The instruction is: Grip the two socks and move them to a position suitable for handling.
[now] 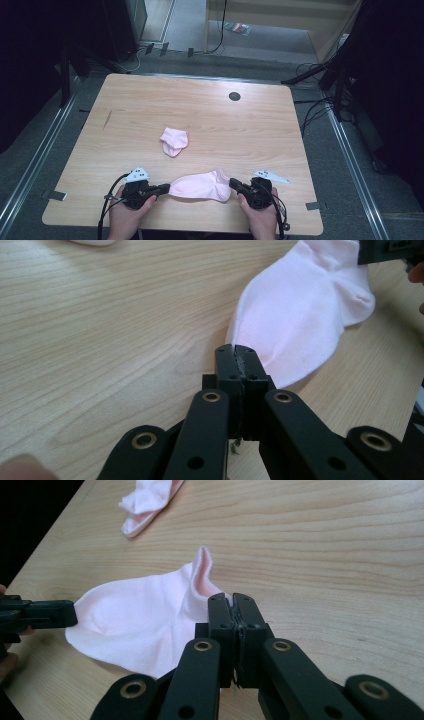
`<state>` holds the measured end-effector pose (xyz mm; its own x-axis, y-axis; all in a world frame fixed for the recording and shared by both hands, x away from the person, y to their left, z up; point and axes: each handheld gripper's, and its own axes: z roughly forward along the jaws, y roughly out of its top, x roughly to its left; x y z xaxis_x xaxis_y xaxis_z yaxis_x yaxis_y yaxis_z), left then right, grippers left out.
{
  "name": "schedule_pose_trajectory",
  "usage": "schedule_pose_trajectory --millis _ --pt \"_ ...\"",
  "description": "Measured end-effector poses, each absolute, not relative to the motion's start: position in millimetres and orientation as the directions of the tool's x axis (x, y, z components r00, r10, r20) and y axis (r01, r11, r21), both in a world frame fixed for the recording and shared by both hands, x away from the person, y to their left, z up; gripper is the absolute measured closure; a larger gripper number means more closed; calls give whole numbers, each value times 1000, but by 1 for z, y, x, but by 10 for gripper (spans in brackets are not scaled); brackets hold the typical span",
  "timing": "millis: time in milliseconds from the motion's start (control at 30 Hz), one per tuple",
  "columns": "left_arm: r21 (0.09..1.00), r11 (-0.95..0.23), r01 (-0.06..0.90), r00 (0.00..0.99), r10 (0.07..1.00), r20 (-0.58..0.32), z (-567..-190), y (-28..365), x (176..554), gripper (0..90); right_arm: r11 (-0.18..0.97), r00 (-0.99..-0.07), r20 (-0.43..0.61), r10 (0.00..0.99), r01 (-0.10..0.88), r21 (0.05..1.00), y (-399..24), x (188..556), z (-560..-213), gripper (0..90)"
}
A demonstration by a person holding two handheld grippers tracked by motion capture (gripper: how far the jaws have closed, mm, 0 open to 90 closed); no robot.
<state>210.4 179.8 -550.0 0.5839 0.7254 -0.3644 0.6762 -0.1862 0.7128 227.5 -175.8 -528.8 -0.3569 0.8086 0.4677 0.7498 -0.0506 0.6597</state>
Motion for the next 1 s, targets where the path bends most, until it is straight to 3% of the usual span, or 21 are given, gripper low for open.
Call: schedule_pose_trajectory --millis 233,300,333,567,800,900,1000 --pt "711 -177 680 581 721 -376 -553 179 210 900 5 -397 447 802 751 660 -168 231 -536 865" --pt "721 -163 673 579 724 -376 -555 179 209 848 18 -399 423 814 744 668 -167 231 -537 751" --pt "727 -157 668 578 725 -374 -555 180 209 761 13 -400 419 815 736 677 -167 231 -538 680" --pt "794 -114 597 569 758 -319 -551 185 209 506 -3 -415 381 826 673 740 -171 232 -533 495" --pt "828 -78 556 535 796 -284 -543 196 224 393 22 -450 285 847 565 825 -174 226 -526 249" --pt "822 -52 567 501 813 -295 -541 200 238 381 49 -427 262 865 593 804 -174 226 -523 120" --pt "820 -60 569 490 826 -280 -538 200 259 373 69 -441 244 864 583 809 -178 225 -520 125"
